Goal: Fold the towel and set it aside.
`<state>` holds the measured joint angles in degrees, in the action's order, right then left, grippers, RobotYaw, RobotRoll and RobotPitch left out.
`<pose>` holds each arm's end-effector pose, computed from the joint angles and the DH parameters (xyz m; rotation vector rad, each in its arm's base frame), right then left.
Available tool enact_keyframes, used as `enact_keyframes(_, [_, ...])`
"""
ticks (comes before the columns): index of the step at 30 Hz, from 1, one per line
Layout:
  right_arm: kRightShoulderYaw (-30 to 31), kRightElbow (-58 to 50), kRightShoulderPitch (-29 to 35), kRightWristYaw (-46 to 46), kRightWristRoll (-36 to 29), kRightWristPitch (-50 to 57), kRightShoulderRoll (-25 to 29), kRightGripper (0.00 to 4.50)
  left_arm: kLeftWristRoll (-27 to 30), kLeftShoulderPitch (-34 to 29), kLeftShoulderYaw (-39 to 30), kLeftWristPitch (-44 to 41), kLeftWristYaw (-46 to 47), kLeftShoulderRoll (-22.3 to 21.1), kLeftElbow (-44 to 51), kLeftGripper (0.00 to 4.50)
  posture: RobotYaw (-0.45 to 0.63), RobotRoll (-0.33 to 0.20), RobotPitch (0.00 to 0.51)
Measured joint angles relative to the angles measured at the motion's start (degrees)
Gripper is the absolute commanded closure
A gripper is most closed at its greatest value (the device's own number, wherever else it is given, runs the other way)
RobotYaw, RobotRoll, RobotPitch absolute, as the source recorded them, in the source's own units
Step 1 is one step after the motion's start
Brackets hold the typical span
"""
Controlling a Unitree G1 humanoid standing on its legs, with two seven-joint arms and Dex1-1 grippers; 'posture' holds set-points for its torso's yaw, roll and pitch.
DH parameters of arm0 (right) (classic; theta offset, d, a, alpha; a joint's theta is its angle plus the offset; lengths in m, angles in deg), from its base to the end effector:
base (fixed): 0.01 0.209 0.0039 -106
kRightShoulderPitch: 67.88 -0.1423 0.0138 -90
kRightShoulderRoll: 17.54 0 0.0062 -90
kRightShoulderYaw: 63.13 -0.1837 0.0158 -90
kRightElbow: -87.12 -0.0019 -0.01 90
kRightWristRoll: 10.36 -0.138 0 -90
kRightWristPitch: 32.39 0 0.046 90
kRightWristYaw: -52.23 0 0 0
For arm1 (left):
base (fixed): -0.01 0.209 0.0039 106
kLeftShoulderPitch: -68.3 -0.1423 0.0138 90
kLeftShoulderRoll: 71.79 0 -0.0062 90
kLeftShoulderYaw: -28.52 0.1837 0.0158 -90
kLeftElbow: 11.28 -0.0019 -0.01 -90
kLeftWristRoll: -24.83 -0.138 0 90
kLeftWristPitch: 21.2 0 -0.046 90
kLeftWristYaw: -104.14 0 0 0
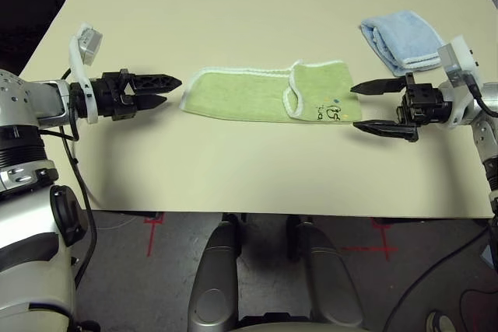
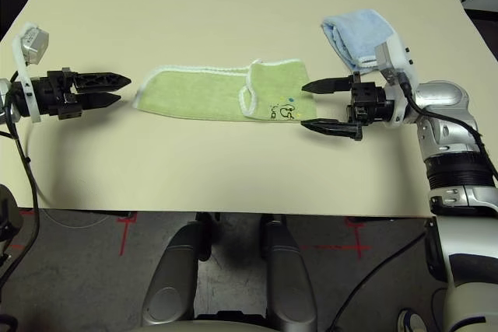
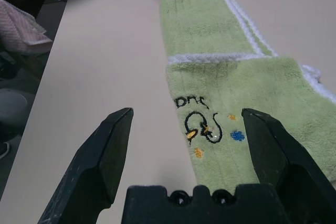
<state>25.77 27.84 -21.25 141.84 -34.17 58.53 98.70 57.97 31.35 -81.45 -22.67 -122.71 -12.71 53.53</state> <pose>0.3092 -0.2896 0.2111 -0.3881 -0.0563 1.3462 0.2727 0.3129 0.2444 -0.5952 0.6469 -0.5993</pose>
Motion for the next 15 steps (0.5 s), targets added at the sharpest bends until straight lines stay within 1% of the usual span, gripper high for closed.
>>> enact_keyframes(4, [0.0, 0.0, -0.1, -0.2, 0.0, 0.1, 0.0, 0.03, 4.1, -2.4, 0.7, 0.0, 0.6, -1.3, 0.3, 0.0, 0.1, 0.0, 0.307])
enact_keyframes(7, [0.0, 0.0, -0.1, -0.2, 0.0, 0.1, -0.2, 0.03, 7.5, -3.3, 1.0, -0.1, 1.8, -1.2, 1.2, 0.0, 0.1, 0.0, 0.308])
enact_keyframes(12, [0.0, 0.0, -0.2, -0.3, 0.1, 0.1, -0.3, 0.03, 10.7, -3.1, 0.8, -0.1, 5.6, 1.4, 1.6, 0.0, 0.1, 0.0, 0.301])
enact_keyframes(15, [0.0, 0.0, -0.2, -0.3, 0.1, 0.1, -0.3, 0.03, 12.2, -2.9, 0.8, -0.1, 7.4, 2.2, 1.6, 0.0, 0.1, 0.0, 0.299])
